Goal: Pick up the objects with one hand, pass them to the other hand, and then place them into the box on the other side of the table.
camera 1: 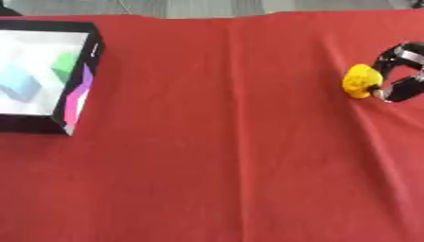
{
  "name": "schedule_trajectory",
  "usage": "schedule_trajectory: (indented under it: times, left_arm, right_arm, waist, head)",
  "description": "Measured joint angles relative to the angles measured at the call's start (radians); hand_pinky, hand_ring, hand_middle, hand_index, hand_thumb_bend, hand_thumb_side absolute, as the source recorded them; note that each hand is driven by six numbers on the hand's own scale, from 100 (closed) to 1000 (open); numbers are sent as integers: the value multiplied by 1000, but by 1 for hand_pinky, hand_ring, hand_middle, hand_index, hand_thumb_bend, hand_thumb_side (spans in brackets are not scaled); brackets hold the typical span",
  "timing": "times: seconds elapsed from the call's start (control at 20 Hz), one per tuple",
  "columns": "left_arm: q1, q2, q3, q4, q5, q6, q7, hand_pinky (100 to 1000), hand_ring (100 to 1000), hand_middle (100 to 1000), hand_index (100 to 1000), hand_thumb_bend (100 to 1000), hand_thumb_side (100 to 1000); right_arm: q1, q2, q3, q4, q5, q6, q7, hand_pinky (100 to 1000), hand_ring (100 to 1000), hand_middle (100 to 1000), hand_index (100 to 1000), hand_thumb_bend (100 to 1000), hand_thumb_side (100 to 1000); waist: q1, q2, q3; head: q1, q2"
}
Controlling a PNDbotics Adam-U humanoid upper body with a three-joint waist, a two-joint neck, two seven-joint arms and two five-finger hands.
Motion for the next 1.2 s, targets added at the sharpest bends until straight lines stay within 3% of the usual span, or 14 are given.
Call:
schedule_trajectory:
  times: [0.45, 0.85, 1.1, 1.15, 1.2]
  left_arm:
    - [10, 0, 1, 5, -1, 1, -2, 840, 686, 719, 794, 100, 852]
    - [17, 12, 6, 6, -2, 3, -7, 841, 686, 718, 794, 100, 843]
    - [17, 27, 6, 6, -4, 8, -11, 839, 686, 718, 794, 100, 836]
    - [17, 30, 6, 6, -5, 10, -13, 838, 686, 718, 794, 100, 836]
    - [16, 34, 6, 6, -7, 11, -15, 838, 686, 718, 794, 100, 833]
  right_arm:
    - [13, -16, -10, -103, -75, 19, -29, 867, 663, 394, 477, 170, 100]
    - [74, -12, -33, -284, -203, 86, -142, 845, 638, 378, 487, 100, 100]
    - [115, 25, -31, -402, -266, 132, -214, 824, 635, 373, 491, 100, 100]
    - [122, 38, -27, -424, -275, 141, -226, 819, 631, 371, 492, 388, 100]
    - [125, 50, -21, -441, -284, 150, -237, 817, 629, 369, 492, 100, 100]
  waist:
    - [0, -2, -17]
    - [0, -18, -34]
    - [0, -36, -41]
    - [0, -40, -42]
    - [0, -41, -43]
  head:
    - [14, 16]
    - [38, 26]
    - [50, 27]
    - [52, 28]
    - [54, 28]
